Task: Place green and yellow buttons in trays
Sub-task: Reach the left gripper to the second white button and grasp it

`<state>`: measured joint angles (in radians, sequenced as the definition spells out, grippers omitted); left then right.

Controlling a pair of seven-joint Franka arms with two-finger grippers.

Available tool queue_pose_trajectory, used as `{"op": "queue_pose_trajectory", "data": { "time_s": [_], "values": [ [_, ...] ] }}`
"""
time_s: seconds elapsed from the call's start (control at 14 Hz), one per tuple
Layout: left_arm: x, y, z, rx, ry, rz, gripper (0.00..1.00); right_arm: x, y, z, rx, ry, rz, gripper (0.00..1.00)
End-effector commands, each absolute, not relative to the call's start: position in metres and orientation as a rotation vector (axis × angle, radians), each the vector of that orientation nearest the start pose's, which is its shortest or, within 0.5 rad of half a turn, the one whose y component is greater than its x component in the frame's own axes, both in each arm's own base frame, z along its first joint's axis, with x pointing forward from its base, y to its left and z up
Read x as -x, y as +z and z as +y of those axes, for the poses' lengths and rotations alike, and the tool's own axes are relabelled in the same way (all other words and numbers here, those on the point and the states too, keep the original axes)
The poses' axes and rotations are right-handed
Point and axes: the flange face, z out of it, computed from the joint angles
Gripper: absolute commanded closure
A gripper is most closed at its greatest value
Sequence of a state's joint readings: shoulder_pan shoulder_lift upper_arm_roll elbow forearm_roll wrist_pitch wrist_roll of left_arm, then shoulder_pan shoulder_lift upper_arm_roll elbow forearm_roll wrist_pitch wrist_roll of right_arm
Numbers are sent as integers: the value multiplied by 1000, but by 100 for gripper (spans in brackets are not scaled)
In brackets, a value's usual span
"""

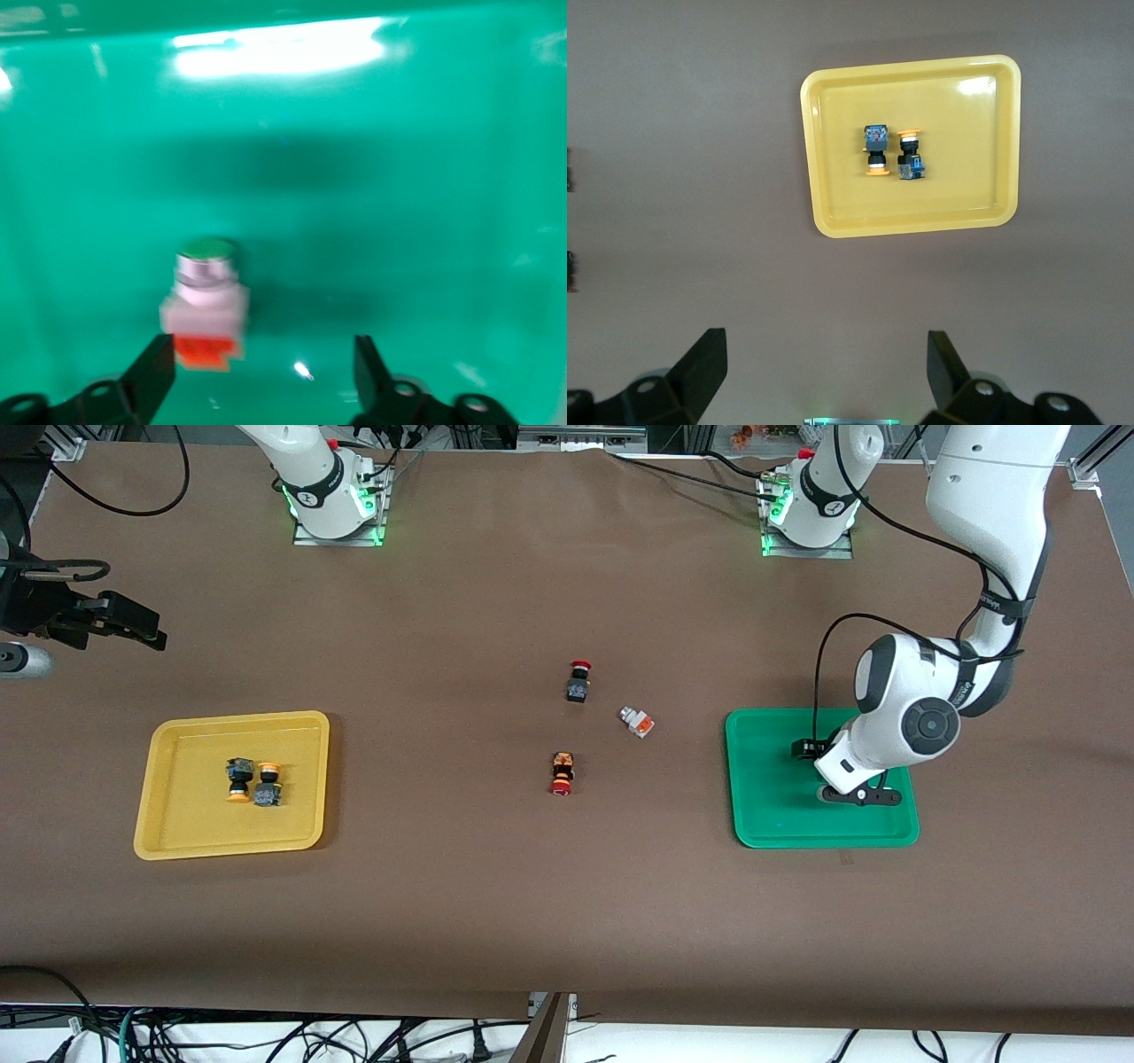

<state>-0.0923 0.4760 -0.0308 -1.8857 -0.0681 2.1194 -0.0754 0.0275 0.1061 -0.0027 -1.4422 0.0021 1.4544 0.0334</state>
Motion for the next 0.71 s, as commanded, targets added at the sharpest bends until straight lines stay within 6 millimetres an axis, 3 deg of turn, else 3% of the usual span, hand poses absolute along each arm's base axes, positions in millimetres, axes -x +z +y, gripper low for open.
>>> {"op": "queue_pose_trajectory", "data": {
  "time_s": [0.0, 0.14, 0.36, 0.5, 0.64],
  "values": [
    [-609, 272, -114, 3204, 486, -123, 0, -572, 618, 13, 3171, 130, -2, 0],
    [-595, 270, -159, 3167, 534, -315, 0, -573, 616, 20, 3180, 134, -25, 0],
    [-571, 264, -243, 3099, 574, -604, 0, -574, 617, 20, 3182, 130, -25, 0],
    [-553, 243, -308, 3102, 488, -701, 0, -574, 618, 19, 3182, 125, -23, 0],
    [-539, 216, -344, 3090, 429, -807, 0, -576, 614, 20, 3181, 137, -25, 0]
  ]
}}
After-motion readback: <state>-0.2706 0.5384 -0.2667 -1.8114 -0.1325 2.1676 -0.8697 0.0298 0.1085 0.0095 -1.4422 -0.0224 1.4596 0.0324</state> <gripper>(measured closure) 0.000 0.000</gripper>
